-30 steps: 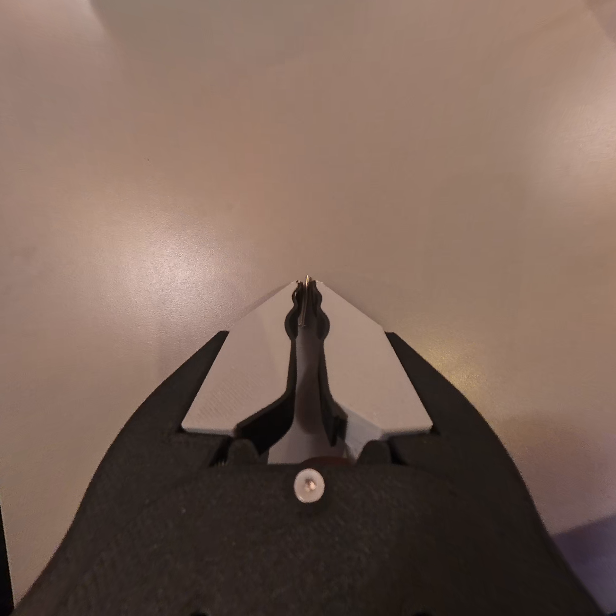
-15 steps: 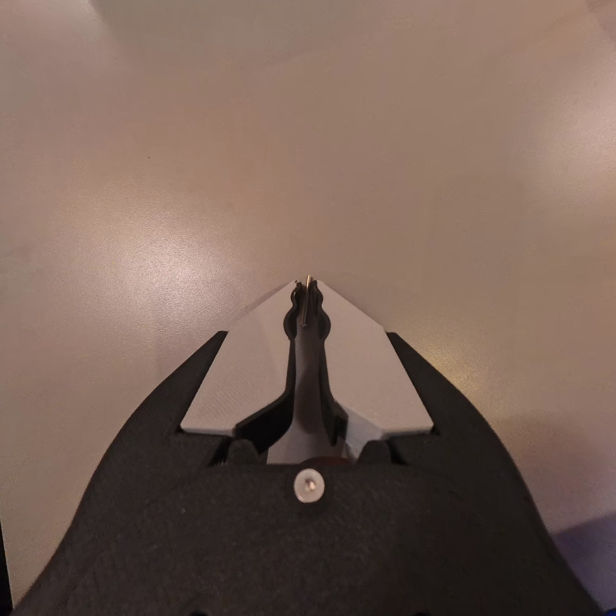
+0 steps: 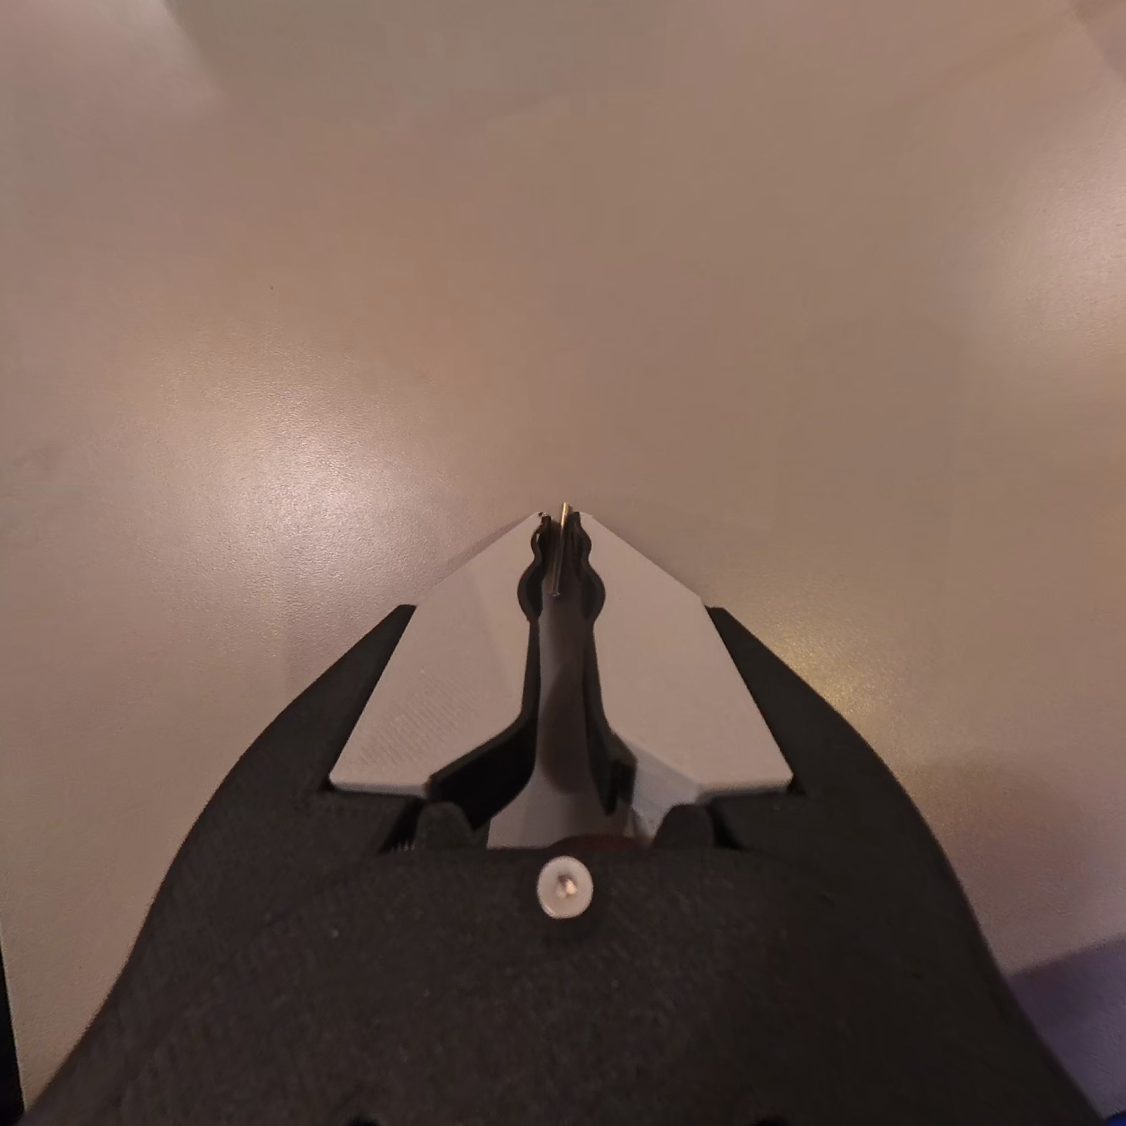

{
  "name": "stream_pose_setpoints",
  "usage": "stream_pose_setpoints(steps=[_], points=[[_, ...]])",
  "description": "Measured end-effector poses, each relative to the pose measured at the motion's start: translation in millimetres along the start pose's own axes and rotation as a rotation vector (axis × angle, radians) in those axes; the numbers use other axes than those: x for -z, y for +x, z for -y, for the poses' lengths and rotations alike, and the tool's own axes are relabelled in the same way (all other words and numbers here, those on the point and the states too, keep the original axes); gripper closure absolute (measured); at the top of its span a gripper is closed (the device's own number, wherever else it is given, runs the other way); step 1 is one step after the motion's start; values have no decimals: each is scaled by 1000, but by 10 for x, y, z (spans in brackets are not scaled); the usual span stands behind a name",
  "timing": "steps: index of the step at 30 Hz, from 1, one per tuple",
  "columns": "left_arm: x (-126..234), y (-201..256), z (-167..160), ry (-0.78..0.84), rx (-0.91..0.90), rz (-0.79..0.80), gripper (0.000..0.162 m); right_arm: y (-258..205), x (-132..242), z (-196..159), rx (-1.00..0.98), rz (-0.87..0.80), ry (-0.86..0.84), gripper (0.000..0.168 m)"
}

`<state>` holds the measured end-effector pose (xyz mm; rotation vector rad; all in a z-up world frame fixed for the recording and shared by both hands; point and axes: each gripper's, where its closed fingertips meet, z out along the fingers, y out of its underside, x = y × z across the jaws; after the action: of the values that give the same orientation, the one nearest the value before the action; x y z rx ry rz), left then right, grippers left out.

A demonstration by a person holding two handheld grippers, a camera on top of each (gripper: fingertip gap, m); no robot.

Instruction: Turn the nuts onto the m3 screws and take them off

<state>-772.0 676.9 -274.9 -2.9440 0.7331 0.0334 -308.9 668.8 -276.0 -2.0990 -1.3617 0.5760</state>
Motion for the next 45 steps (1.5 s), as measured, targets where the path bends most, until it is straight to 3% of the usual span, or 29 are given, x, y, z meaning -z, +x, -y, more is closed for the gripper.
stream_pose_setpoints(steps=[45], points=[[8, -10, -59, -11, -62, 46, 158, 4, -2, -3, 0, -1, -4, 163]])
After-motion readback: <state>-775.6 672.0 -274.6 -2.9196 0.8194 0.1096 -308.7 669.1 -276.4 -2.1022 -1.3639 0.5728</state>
